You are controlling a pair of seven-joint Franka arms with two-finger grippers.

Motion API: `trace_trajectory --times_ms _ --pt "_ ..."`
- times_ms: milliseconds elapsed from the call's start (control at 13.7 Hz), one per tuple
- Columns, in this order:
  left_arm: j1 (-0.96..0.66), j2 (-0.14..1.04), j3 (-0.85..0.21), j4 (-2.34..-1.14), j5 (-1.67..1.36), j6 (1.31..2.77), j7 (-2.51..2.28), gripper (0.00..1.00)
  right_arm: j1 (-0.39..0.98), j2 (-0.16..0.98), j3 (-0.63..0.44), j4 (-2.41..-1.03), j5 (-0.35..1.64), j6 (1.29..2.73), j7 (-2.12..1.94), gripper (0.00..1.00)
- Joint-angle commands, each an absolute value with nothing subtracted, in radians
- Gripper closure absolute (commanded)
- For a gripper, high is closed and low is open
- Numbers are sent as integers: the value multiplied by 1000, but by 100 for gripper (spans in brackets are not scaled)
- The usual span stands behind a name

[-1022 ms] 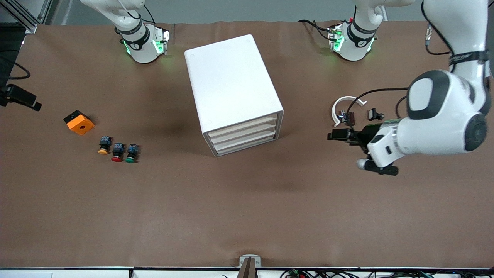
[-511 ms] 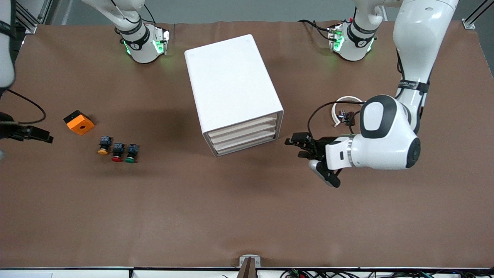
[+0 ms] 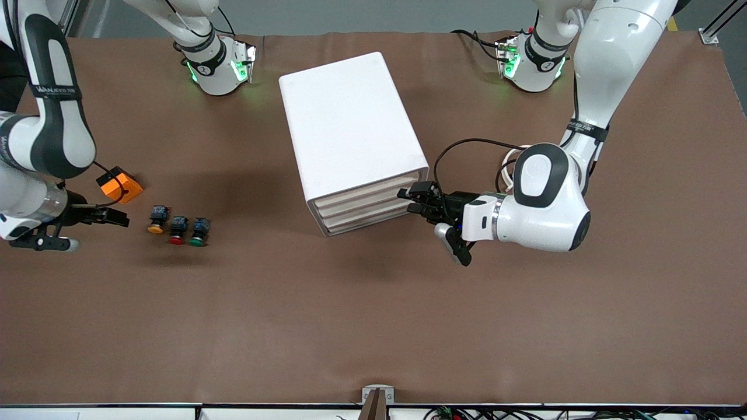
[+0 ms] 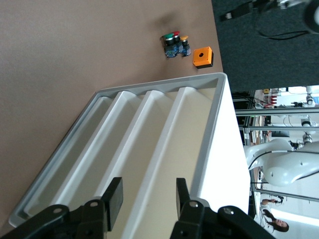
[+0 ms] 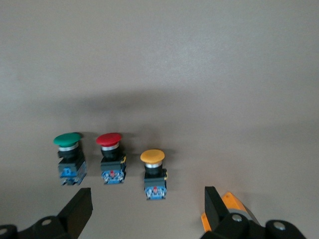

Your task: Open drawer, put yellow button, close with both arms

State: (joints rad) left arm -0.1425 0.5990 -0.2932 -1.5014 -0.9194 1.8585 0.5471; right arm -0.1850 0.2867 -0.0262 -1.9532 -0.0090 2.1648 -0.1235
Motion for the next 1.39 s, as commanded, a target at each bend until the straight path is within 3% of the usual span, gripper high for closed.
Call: trace_trajectory --times_ms 0,365,876,1314 --pt "-88 629 -304 -1499 -936 1853 618 52 -198 333 -15 -2019 -20 2287 -124 0" --pt "-101 635 -308 -1512 -942 1833 629 55 -201 442 -15 -2039 -20 2394 -123 0" --pt "-81 672 -308 -1517 -1020 1686 701 61 -227 454 -15 -2112 -20 2398 -132 0" --pt "-86 698 -308 -1520 -1029 1677 732 61 -222 454 -15 -2135 -20 2393 -130 0"
